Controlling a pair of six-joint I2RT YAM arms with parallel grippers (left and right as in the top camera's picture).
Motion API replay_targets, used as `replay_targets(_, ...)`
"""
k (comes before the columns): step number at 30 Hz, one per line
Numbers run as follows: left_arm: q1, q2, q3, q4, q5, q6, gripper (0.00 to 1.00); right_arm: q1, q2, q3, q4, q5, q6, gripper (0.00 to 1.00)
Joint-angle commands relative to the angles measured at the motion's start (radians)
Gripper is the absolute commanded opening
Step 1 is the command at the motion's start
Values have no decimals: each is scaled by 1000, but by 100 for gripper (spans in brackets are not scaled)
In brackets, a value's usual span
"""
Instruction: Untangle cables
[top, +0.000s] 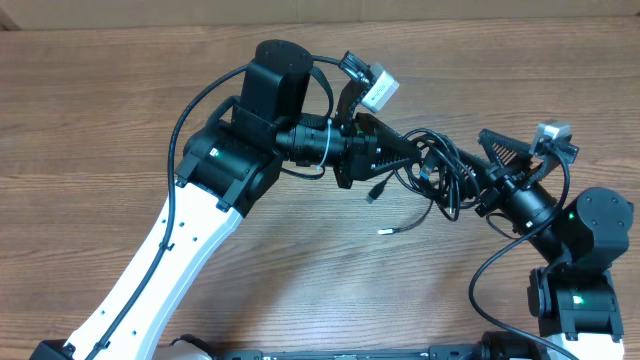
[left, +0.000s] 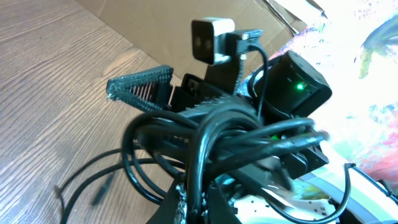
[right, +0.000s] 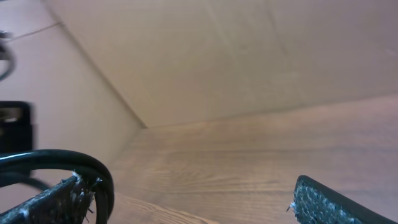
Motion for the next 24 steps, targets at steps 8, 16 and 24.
replay_targets(8,-2,-32,18,60,150,-10,4,-13,21,2,-74,175,-2,100)
replay_targets(16,-2,-31,17,64,139,-10,4,-13,21,2,-87,131,-2,100)
replay_targets(24,-2,-31,18,39,118,-10,4,-13,21,2,12,-15,-3,100)
